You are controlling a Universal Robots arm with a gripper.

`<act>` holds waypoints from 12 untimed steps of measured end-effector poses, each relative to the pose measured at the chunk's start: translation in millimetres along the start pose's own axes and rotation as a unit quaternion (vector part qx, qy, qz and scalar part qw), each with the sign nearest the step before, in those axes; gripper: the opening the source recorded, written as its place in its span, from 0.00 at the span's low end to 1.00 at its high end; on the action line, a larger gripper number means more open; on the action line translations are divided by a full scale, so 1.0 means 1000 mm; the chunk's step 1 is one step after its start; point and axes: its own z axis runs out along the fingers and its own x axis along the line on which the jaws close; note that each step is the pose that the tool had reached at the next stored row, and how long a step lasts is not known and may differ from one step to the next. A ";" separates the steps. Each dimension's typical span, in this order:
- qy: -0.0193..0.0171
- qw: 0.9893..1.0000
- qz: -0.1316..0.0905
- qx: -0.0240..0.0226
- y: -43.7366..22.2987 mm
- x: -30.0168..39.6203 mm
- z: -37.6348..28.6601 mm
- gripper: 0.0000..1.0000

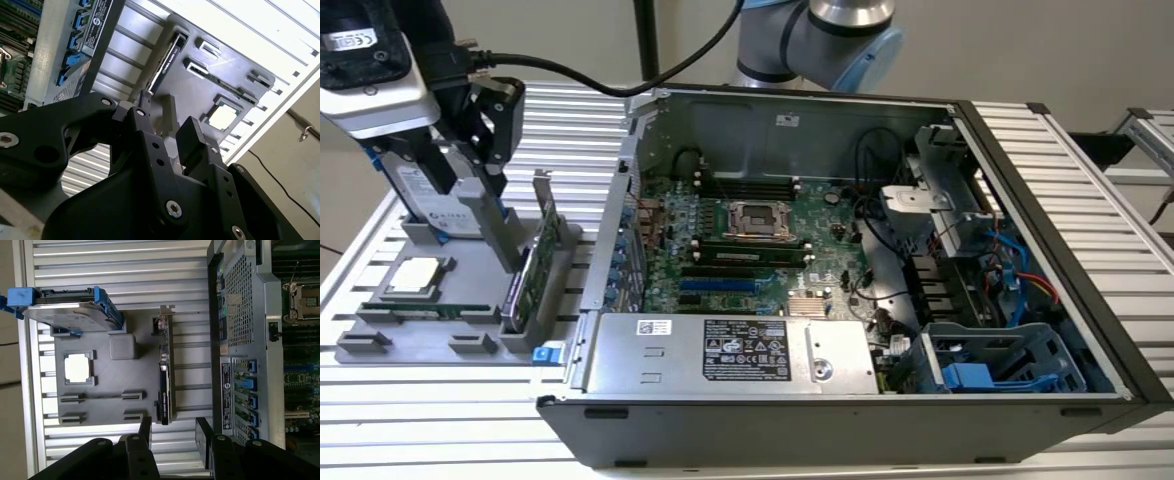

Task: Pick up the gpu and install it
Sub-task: 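Pick up the gpu and move the gpu toward the slot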

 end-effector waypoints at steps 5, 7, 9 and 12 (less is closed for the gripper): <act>0.000 1.000 0.000 0.000 -0.0001 0.0000 0.0023 1.00; 0.000 1.000 0.000 0.000 -0.0002 0.0000 0.0036 1.00; 0.000 1.000 0.000 0.000 -0.0002 0.0001 0.0047 1.00; -0.002 1.000 0.000 0.000 -0.0004 0.0001 0.0071 1.00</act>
